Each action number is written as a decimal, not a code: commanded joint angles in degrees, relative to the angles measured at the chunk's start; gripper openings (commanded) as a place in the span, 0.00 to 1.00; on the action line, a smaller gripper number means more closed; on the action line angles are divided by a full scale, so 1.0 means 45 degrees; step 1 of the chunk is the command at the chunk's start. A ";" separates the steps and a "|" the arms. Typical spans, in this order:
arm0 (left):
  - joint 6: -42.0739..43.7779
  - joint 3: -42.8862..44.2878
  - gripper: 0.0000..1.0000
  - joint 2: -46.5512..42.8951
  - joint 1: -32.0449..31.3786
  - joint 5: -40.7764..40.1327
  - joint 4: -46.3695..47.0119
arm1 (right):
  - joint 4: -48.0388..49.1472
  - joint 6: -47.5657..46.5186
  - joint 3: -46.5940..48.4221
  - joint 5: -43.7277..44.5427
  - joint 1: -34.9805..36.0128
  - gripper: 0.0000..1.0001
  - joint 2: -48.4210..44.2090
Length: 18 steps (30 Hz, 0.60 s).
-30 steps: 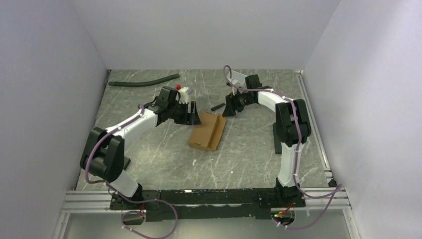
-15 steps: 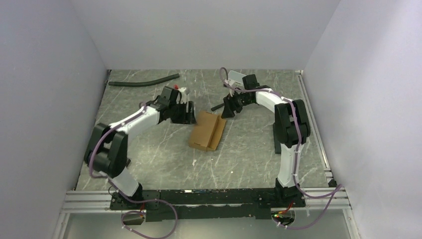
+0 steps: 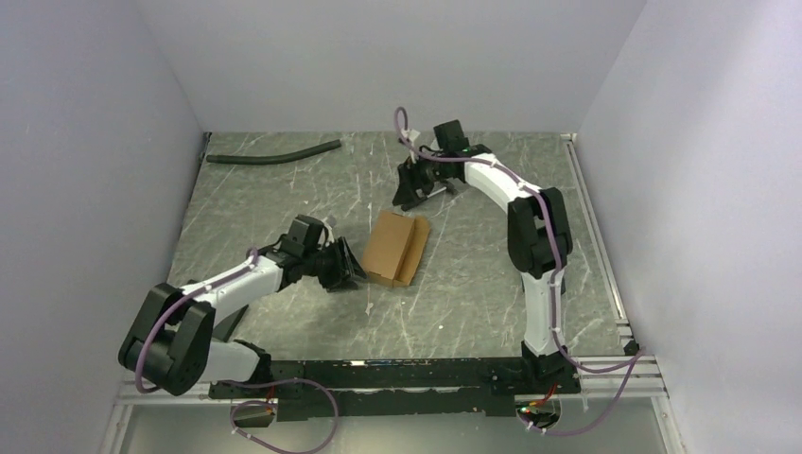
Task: Fold the paper box
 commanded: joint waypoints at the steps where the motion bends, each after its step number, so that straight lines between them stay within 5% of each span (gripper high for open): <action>1: -0.1660 0.0042 0.52 0.0369 -0.0387 0.0887 0.1762 | -0.0856 0.0578 0.0600 0.0577 0.0098 0.67 0.0901; 10: -0.2003 0.0576 0.53 0.1986 -0.0472 -0.0031 0.1436 | -0.1301 0.0512 0.0040 0.0516 0.0315 0.50 0.0975; 14: -0.1423 0.1383 0.51 0.2747 -0.0419 -0.0765 0.0521 | -0.0999 0.0745 -0.1017 0.0829 0.0297 0.33 0.0183; 18: -0.0378 0.2701 0.50 0.3435 -0.0161 -0.1455 -0.0359 | -0.0333 0.1287 -0.2913 0.1208 0.0191 0.28 -0.1051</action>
